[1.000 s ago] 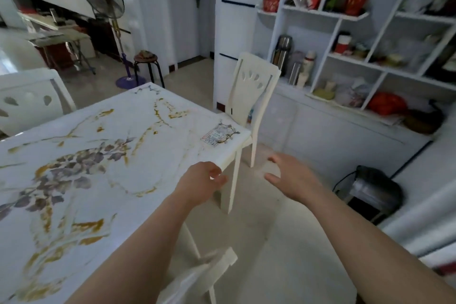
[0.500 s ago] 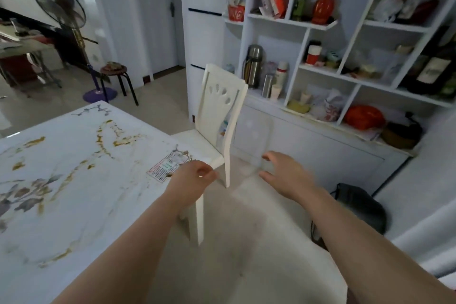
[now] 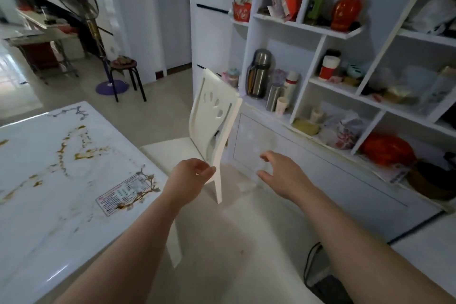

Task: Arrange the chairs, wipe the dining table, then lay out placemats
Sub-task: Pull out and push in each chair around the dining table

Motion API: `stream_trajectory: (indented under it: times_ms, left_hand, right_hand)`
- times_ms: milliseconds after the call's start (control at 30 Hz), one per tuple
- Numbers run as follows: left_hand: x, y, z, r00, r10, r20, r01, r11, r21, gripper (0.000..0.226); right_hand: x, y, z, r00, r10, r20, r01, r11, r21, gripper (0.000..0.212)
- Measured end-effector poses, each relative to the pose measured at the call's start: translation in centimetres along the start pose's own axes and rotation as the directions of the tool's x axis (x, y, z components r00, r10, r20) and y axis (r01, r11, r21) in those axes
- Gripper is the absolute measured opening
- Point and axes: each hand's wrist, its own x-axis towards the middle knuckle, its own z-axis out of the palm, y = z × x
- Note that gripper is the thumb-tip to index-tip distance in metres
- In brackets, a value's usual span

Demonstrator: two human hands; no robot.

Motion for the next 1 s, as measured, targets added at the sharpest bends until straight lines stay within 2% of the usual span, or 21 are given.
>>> stream_trajectory:
  times_ms: [200, 333, 500, 700, 800, 867, 1000]
  left_hand:
    - [8.2, 1.4, 2.5, 0.999, -0.046, -0.015, 0.046, 0.998, -0.033, 0.021]
    - [15.9, 2.4, 3.1, 0.997, -0.066, -0.035, 0.066, 0.998, -0.014, 0.024]
    - [27.1, 4.1, 3.6, 0.988, -0.156, -0.008, 0.156, 0.987, -0.044, 0.034]
    - [36.2, 5.7, 5.1, 0.977, -0.213, -0.013, 0.213, 0.977, -0.026, 0.037]
    - [39.0, 6.3, 6.5, 0.973, -0.23, -0.015, 0.23, 0.973, 0.001, 0.042]
    - [41.1, 6.2, 7.5, 0.968, -0.251, 0.012, 0.251, 0.968, 0.021, 0.036]
    - [44.9, 6.3, 9.3, 0.95, -0.312, -0.001, 0.312, 0.95, 0.013, 0.056]
  right_hand:
    - [8.8, 2.9, -0.6, 0.999, -0.038, 0.012, 0.038, 0.999, 0.001, 0.047]
    - [16.6, 4.2, -1.7, 0.999, -0.047, 0.007, 0.047, 0.999, 0.001, 0.046]
    - [27.9, 5.4, -3.8, 0.999, -0.044, -0.004, 0.044, 0.999, -0.006, 0.043]
    - [37.5, 6.8, -3.9, 0.999, -0.047, 0.009, 0.047, 0.999, -0.015, 0.037]
    - [41.2, 7.6, -3.3, 0.999, -0.044, 0.017, 0.044, 0.998, -0.037, 0.044]
    - [43.6, 8.2, -3.1, 0.998, -0.058, 0.024, 0.059, 0.997, -0.043, 0.046]
    - [48.6, 9.0, -2.7, 0.991, -0.122, 0.046, 0.125, 0.99, -0.061, 0.046]
